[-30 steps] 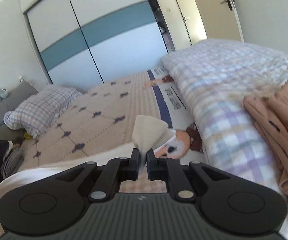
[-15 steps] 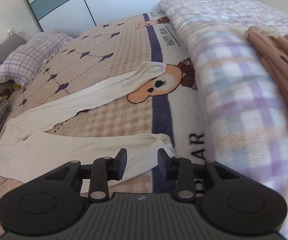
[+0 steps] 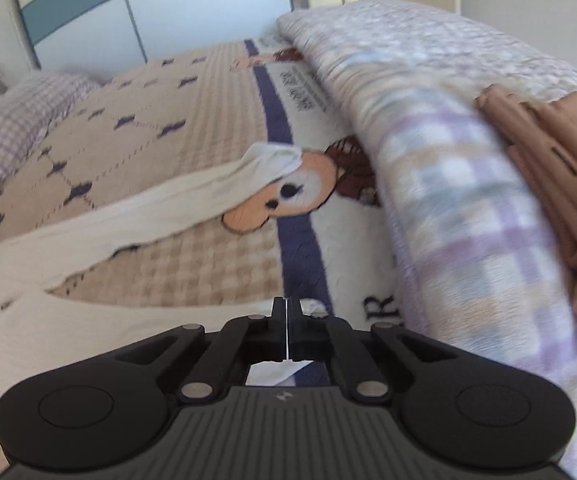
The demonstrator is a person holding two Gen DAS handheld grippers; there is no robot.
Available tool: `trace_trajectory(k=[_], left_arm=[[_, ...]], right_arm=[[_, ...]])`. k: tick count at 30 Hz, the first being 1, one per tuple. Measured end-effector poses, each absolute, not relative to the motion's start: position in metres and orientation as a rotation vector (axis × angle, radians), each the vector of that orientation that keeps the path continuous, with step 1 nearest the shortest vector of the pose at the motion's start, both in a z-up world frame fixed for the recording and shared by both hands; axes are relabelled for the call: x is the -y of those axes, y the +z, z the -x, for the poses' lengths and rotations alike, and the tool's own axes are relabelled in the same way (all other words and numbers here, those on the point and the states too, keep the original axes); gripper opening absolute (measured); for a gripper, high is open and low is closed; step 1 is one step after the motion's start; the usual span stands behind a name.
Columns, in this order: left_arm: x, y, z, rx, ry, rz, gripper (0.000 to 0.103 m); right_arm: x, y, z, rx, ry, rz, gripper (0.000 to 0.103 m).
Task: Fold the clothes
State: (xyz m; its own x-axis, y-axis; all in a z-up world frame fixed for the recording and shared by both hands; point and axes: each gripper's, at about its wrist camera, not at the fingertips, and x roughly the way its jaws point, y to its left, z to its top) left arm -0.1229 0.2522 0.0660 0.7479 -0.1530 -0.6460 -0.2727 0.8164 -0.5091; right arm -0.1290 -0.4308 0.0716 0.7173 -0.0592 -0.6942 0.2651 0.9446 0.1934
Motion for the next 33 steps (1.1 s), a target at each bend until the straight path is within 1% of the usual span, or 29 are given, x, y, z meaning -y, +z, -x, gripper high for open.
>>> trace_trajectory(k=[3,6,8,9,10,15,16,17,18,19,23,25,28,31,33], left_arm=[[-0.247,0.07,0.124,-0.732,0.055,0.612,0.0],[-0.242,0.07,0.122,-0.742,0.06,0.582,0.0],[-0.239,0.067,0.12,-0.752,0.069,0.561,0.0],[-0.237,0.067,0.119,-0.755,0.073,0.551,0.0],[-0.235,0.067,0.119,-0.755,0.077,0.532,0.0],[-0.219,0.072,0.121,-0.736,0.108,0.389,0.0],[-0.216,0.073,0.121,-0.732,0.117,0.359,0.0],[-0.214,0.074,0.122,-0.729,0.124,0.335,0.0],[-0.212,0.075,0.122,-0.727,0.132,0.315,0.0],[-0.211,0.075,0.122,-0.725,0.136,0.298,0.0],[-0.207,0.081,0.124,-0.707,0.147,0.234,0.0],[-0.203,0.086,0.126,-0.686,0.163,0.182,0.0],[-0.199,0.097,0.131,-0.642,0.187,0.112,0.0],[-0.202,0.101,0.133,-0.634,0.178,0.117,0.0],[-0.199,0.1,0.133,-0.641,0.178,0.102,0.0]], right_arm=[[0.446,0.084,0.142,-0.692,-0.207,-0.348,0.0],[0.443,0.068,0.137,-0.789,-0.124,-0.371,0.008],[0.429,0.049,0.125,-0.888,-0.089,-0.362,0.029],[0.424,0.041,0.121,-0.924,-0.09,-0.351,0.044],[0.42,0.038,0.119,-0.932,-0.107,-0.334,0.047],[0.414,0.027,0.106,-0.943,-0.152,-0.376,0.047],[0.41,0.025,0.103,-0.947,-0.162,-0.354,0.041],[0.405,0.023,0.099,-0.948,-0.17,-0.308,0.033],[0.4,0.023,0.1,-0.946,-0.189,-0.26,0.013],[0.398,0.024,0.1,-0.939,-0.192,-0.246,0.011],[0.403,0.047,0.11,-0.856,-0.198,-0.24,0.009],[0.411,0.067,0.12,-0.776,-0.21,-0.278,0.008],[0.419,0.093,0.134,-0.654,-0.252,-0.261,0.008],[0.428,0.101,0.143,-0.624,-0.245,-0.287,0.008],[0.428,0.093,0.141,-0.675,-0.242,-0.252,0.008]])
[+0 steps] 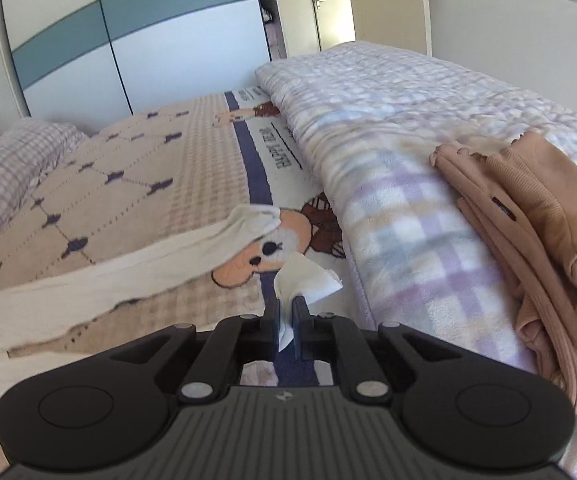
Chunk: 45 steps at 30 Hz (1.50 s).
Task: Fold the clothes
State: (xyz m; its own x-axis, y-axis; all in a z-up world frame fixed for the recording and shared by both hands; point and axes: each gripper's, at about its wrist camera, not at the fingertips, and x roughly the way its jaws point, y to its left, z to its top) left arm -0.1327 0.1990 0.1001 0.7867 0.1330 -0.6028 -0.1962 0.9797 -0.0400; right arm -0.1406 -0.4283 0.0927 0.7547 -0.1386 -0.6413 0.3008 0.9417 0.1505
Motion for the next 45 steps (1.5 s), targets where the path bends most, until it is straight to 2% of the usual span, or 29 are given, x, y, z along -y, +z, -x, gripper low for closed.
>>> trace_trajectory(k=[4,15,17,18,21,23,26,28,36,37,38,39,43,45], left_arm=[[-0.196,0.097,0.133,-0.656,0.176,0.09,0.0],[-0.194,0.082,0.121,-0.744,0.195,0.121,0.002],[-0.193,0.081,0.114,-0.756,0.192,0.132,0.004],[-0.192,0.082,0.109,-0.76,0.181,0.142,0.005],[-0.189,0.085,0.094,-0.77,0.141,0.177,0.014],[-0.186,0.087,0.083,-0.773,0.117,0.19,0.028],[-0.182,0.089,0.06,-0.771,0.101,0.177,0.036],[-0.18,0.087,0.046,-0.778,0.11,0.168,0.037],[-0.186,0.055,-0.007,-0.845,0.13,0.168,0.036],[-0.19,0.053,-0.012,-0.843,0.131,0.19,0.031],[-0.194,0.052,-0.017,-0.84,0.126,0.204,0.021],[-0.195,0.051,-0.021,-0.839,0.119,0.206,0.019],[-0.189,0.046,-0.033,-0.844,0.031,0.196,0.019],[-0.188,0.039,-0.038,-0.871,0.005,0.204,0.025]], right_arm=[[0.431,0.078,0.139,-0.754,-0.272,-0.203,0.008],[0.417,0.076,0.138,-0.757,-0.275,-0.101,0.01],[0.41,0.079,0.134,-0.752,-0.263,-0.088,0.013],[0.408,0.079,0.132,-0.75,-0.256,-0.086,0.018],[0.399,0.082,0.122,-0.745,-0.23,-0.088,0.03],[0.395,0.082,0.116,-0.744,-0.217,-0.094,0.032],[0.39,0.083,0.102,-0.746,-0.194,-0.104,0.034],[0.388,0.082,0.092,-0.75,-0.178,-0.106,0.039],[0.378,0.077,0.048,-0.779,-0.122,-0.078,0.045],[0.377,0.076,0.043,-0.782,-0.119,-0.076,0.045],[0.376,0.075,0.037,-0.784,-0.116,-0.074,0.045],[0.376,0.074,0.032,-0.786,-0.114,-0.077,0.045],[0.366,0.07,0.014,-0.799,-0.087,-0.094,0.045],[0.358,0.067,0.007,-0.81,-0.061,-0.08,0.046]])
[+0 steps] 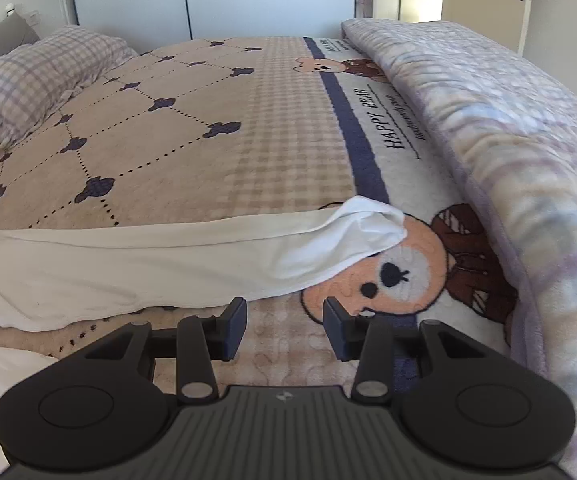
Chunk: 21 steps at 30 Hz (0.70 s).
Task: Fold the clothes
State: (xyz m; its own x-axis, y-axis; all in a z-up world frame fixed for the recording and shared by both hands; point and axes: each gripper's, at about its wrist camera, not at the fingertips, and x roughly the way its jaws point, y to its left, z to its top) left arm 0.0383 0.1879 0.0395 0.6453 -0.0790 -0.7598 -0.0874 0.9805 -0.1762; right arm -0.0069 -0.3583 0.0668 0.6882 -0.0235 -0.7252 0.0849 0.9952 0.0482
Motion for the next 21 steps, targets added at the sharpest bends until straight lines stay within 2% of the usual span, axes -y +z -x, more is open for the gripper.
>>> trace_trajectory(k=[3,5,8,10,12,15,17,18,20,21], left_arm=[[-0.184,0.031,-0.043,-0.89,-0.003,0.179,0.027],[-0.181,0.029,-0.045,-0.893,0.018,0.144,0.015],[-0.184,0.036,-0.046,-0.879,0.067,0.145,0.004],[-0.185,0.044,-0.045,-0.852,0.1,0.104,0.003],[-0.191,0.049,-0.045,-0.841,0.111,0.095,0.003],[-0.197,0.041,-0.047,-0.861,0.11,0.103,0.004],[-0.191,0.034,-0.051,-0.886,0.061,0.049,0.016],[-0.188,0.034,-0.053,-0.889,0.058,0.024,0.018],[-0.19,0.041,-0.056,-0.875,0.072,0.024,0.035],[-0.193,0.046,-0.058,-0.852,0.068,0.039,0.039]], right_arm=[[0.347,0.064,-0.003,-0.824,-0.023,-0.056,0.047],[0.341,0.063,-0.01,-0.828,-0.008,-0.064,0.047],[0.333,0.061,-0.019,-0.818,0.006,-0.072,0.044],[0.331,0.063,-0.024,-0.802,0.005,-0.081,0.036],[0.331,0.064,-0.027,-0.784,-0.002,-0.098,0.032],[0.331,0.062,-0.035,-0.785,-0.012,-0.104,0.032],[0.331,0.056,-0.041,-0.801,-0.019,-0.095,0.032],[0.333,0.054,-0.044,-0.806,-0.022,-0.096,0.032],[0.34,0.054,-0.047,-0.806,-0.04,-0.097,0.033],[0.345,0.055,-0.048,-0.798,-0.05,-0.086,0.035]])
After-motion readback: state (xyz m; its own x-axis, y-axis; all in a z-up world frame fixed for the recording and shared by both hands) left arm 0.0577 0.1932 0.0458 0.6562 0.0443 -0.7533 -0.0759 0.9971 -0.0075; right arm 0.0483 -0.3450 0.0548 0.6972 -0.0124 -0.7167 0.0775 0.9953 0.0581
